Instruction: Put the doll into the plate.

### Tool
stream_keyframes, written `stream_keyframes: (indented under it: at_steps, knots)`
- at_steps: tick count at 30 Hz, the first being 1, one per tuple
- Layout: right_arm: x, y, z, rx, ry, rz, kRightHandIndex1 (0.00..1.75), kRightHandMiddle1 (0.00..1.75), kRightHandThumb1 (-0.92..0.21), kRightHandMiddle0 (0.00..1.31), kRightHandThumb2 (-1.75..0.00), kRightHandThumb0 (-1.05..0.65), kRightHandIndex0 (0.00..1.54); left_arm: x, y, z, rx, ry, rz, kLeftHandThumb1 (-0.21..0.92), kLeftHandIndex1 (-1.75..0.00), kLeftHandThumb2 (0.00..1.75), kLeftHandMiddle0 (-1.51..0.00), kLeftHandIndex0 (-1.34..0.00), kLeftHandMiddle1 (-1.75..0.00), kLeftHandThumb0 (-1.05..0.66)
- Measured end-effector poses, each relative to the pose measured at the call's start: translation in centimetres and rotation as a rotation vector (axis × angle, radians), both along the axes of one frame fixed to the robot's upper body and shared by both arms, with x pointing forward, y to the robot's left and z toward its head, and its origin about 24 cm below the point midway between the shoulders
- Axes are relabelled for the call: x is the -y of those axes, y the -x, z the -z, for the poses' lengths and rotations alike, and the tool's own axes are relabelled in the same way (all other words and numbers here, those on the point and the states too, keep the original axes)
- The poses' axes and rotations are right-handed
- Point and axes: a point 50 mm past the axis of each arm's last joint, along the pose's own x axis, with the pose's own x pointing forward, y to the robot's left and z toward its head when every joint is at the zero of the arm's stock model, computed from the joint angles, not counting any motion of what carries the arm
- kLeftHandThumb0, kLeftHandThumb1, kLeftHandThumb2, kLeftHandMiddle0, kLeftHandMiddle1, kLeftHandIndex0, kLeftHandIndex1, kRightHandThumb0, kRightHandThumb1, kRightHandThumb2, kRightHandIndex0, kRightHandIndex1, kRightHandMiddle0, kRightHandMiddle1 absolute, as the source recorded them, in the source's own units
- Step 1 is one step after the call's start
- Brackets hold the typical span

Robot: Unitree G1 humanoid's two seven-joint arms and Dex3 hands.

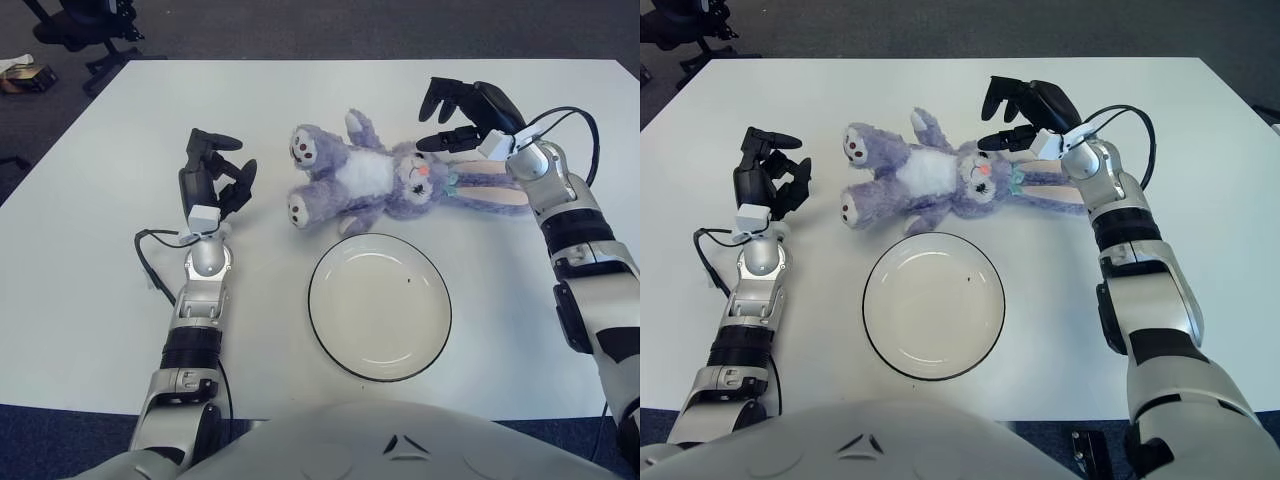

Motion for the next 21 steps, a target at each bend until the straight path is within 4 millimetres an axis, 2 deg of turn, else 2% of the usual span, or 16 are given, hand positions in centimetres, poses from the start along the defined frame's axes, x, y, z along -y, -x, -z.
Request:
stream_keyframes:
  at_steps: [7, 12, 21]
  knots:
    - [0.7, 0.5, -1.2, -0.033, 0.005, -0.054, 0.00, 0.30, -0.92, 0.46, -0.13, -0.58, 0.53, 0.1, 0.0, 0.0, 0.000, -0.008, 0.001, 0.92, -1.55, 0.33, -0.83, -0.39, -1.75, -0.35]
    - [0.9, 1.1, -1.4, -0.050, 0.022, -0.099, 0.00, 0.19, -0.92, 0.46, -0.19, -0.65, 0.51, 0.2, 0.0, 0.0, 0.001, -0.011, 0.000, 0.92, -1.55, 0.33, -0.83, -0.40, -1.75, -0.35]
    - [0.4, 2.3, -1.4, -0.084, 0.103, -0.193, 0.00, 0.13, -0.92, 0.46, -0.26, -0.73, 0.49, 0.1, -0.1, 0.1, -0.004, -0.013, -0.003, 0.92, -1.54, 0.33, -0.84, -0.40, -1.75, -0.35]
